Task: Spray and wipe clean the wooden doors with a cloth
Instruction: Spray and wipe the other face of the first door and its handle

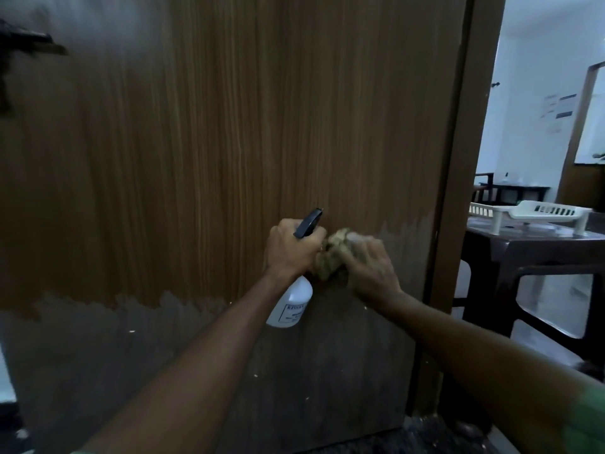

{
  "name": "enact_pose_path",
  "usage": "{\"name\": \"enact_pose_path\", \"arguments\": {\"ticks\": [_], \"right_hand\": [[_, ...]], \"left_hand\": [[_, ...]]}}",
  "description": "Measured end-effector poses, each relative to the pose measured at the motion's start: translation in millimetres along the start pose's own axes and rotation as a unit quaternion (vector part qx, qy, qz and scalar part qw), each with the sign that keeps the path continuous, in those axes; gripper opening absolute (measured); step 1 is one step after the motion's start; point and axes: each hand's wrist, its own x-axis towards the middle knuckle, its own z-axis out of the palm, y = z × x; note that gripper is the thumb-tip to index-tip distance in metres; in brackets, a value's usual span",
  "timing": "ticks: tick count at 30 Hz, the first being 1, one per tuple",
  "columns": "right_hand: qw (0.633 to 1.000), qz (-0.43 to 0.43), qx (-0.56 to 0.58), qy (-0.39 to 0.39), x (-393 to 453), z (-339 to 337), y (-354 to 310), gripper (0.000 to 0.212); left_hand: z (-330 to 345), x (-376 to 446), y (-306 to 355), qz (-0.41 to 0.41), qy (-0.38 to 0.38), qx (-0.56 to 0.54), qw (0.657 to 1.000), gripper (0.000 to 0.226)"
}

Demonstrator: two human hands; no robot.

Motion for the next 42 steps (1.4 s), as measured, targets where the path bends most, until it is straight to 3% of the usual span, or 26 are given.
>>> {"name": "enact_pose_path", "arguments": {"ticks": [3,5,9,11,14,16,19,24,26,28,30,33,36,38,42], "right_hand": [[0.977,0.199,0.005,0.081,32.5,0.0,-8.8,0.028],[0.979,0.189,-0.013,0.077,21.6,2.2,-14.2,0.030],[0.996,0.091,-0.013,-0.003,-50.5,-0.6,-13.2,0.033],[0.996,0.089,0.002,-0.025,-55.2,-5.6,-11.7,0.033],[0.991,0.136,0.009,0.017,-19.7,-15.2,8.2,0.032],[0.976,0.211,0.020,0.049,1.6,-25.1,28.4,0.037],[0.957,0.287,0.019,0.050,-11.5,-27.1,37.8,0.037],[0.981,0.168,0.035,-0.087,-84.6,-30.6,32.1,0.038],[0.969,0.234,0.053,-0.051,-54.1,-36.3,47.3,0.038],[0.931,0.359,0.060,0.024,-6.3,-41.9,64.2,0.042],[0.904,0.414,0.068,0.077,18.9,-44.5,76.7,0.041],[0.924,0.380,0.041,0.021,-20.8,-35.0,61.0,0.037],[0.945,0.319,0.061,-0.032,-76.4,-30.1,46.9,0.047],[0.946,0.312,0.085,-0.015,-65.6,-36.7,66.4,0.047],[0.912,0.387,0.108,0.085,4.8,-55.3,116.6,0.040]], "left_hand": [[5.7,0.7,4.4,0.001,0.000,0.003,1.000,0.035],[13.6,-2.3,3.0,-0.007,0.006,0.013,1.000,0.037],[35.7,-9.8,-7.6,-0.030,-0.012,0.035,0.999,0.041],[41.0,-12.6,-9.5,-0.043,-0.032,0.041,0.998,0.043],[50.6,-9.0,-2.1,-0.082,-0.051,0.017,0.995,0.037],[58.7,-6.9,2.1,-0.105,-0.052,-0.007,0.993,0.029],[72.5,-4.2,9.8,-0.108,-0.036,-0.019,0.993,0.025],[100.6,-4.4,24.6,-0.075,-0.039,-0.004,0.996,0.026],[110.7,-3.3,26.4,-0.052,-0.047,0.008,0.998,0.030],[118.5,-3.9,26.9,-0.037,-0.058,0.021,0.997,0.030],[126.3,-4.4,31.5,-0.035,-0.069,0.022,0.997,0.027],[135.2,-6.0,47.7,-0.052,-0.057,0.007,0.997,0.029],[143.4,-7.8,64.1,-0.033,-0.068,0.021,0.997,0.038],[146.4,-8.4,68.8,-0.020,-0.072,0.026,0.997,0.042],[149.3,-4.3,57.6,-0.007,-0.075,0.041,0.996,0.044]]}}
